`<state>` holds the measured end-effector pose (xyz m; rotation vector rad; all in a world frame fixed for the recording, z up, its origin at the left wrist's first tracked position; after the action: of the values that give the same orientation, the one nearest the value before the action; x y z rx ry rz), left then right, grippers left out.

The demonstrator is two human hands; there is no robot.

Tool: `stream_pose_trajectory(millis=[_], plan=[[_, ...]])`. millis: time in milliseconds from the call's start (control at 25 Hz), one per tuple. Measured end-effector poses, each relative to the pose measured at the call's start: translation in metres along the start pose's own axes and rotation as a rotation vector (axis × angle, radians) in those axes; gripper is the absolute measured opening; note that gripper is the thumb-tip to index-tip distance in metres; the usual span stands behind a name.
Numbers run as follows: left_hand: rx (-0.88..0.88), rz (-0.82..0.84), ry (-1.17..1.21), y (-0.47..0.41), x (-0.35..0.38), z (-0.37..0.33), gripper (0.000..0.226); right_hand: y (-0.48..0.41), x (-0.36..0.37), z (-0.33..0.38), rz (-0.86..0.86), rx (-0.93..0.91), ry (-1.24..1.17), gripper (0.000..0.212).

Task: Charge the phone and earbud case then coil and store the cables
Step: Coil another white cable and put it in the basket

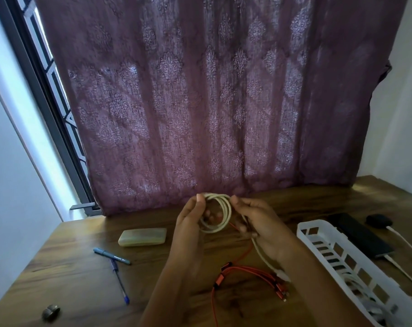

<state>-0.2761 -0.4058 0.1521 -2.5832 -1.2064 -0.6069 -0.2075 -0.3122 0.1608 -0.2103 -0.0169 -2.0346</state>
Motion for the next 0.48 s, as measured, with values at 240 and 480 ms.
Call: stream_pose_trajectory(millis=[240, 480], plan=[[0.031, 0.098, -0.452, -0.003, 0.003, -0.010, 0.022, -0.003, -0.007, 0.000, -0.037, 0.043, 0.069, 0.024], [0.244, 0.160, -0.914, -0.001, 0.025, -0.041, 0.014, -0.006, 0.001, 0.014, 0.035, -0.042, 0.183, 0.024]])
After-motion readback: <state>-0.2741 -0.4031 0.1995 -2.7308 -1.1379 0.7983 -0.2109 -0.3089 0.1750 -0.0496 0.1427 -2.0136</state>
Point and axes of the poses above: each hand's wrist, its own y-axis away from the middle knuckle, its own x-axis out of the palm, z = x × y, the point moved 10 cm from there along -y, towards the middle knuckle, and after that the axes turned 4 degrees about -x, right-handed, at the moved point
